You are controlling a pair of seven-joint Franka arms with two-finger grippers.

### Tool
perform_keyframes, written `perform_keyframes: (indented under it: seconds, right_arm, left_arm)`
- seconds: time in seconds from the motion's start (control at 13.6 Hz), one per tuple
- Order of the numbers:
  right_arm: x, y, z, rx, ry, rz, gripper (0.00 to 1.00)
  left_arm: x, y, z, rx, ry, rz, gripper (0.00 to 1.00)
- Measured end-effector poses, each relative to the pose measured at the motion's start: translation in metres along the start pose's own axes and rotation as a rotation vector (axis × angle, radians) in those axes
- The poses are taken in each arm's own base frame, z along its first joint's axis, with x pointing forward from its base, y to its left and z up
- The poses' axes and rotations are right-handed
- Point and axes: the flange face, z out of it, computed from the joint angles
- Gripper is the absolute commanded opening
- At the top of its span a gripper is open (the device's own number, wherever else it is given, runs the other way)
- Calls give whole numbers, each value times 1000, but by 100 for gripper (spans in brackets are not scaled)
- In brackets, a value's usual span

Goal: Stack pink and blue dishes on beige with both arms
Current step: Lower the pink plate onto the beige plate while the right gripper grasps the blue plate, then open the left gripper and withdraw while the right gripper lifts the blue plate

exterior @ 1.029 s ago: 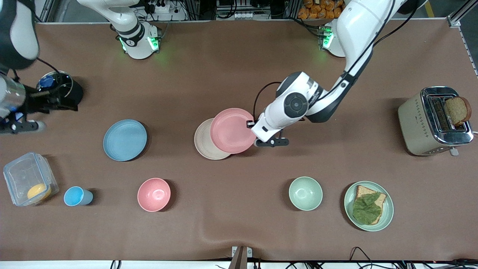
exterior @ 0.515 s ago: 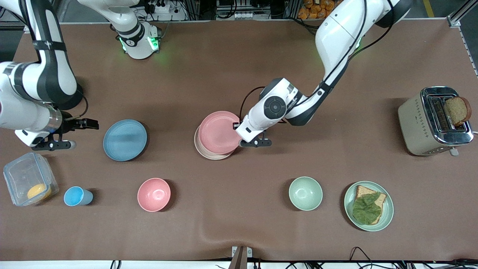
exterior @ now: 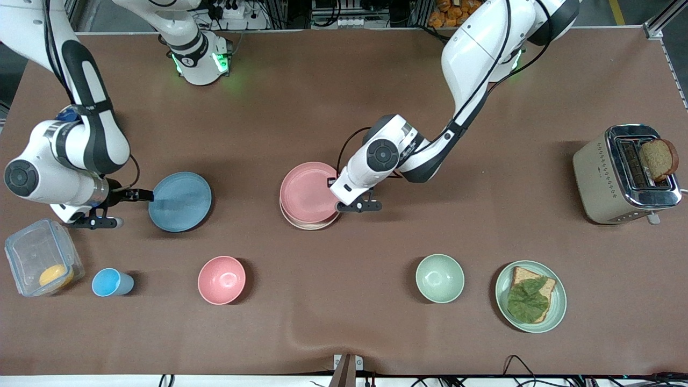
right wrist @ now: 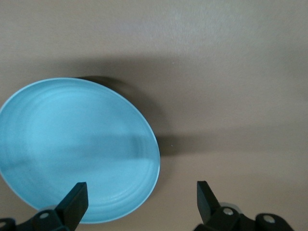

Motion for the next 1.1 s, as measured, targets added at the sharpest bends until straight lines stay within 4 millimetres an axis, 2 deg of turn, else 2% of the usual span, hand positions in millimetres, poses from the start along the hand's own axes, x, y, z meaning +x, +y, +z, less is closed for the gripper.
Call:
perform_keyframes:
  seconds: [0.22, 0.37, 0.51, 0.59, 0.66, 0.74, 0.96, 1.1]
  right_arm:
    - [2, 13, 24, 60, -15, 15, 100]
    - [2, 24, 38, 88, -26, 21, 87]
    - [1, 30, 48, 102, -39, 28, 67]
    - [1, 31, 51, 104, -43, 30, 56]
    - [1, 31, 54, 105, -46, 31, 45]
    - [1, 31, 56, 106, -49, 30, 34]
    - [2, 32, 61, 109, -54, 13, 31]
    - [3, 36, 66, 114, -58, 6, 29]
  left_arm:
    - [4, 3, 6, -7, 0, -2, 0]
    - [6, 4, 8, -7, 4, -2, 0]
    - [7, 4, 10, -4, 8, -2, 0]
    - [7, 4, 10, -2, 10, -1, 22]
    - [8, 3, 10, -1, 12, -2, 56]
    - [8, 3, 10, -2, 14, -2, 100]
    - [13, 6, 3, -14, 28, -8, 100]
    - [20, 12, -17, -38, 58, -8, 100]
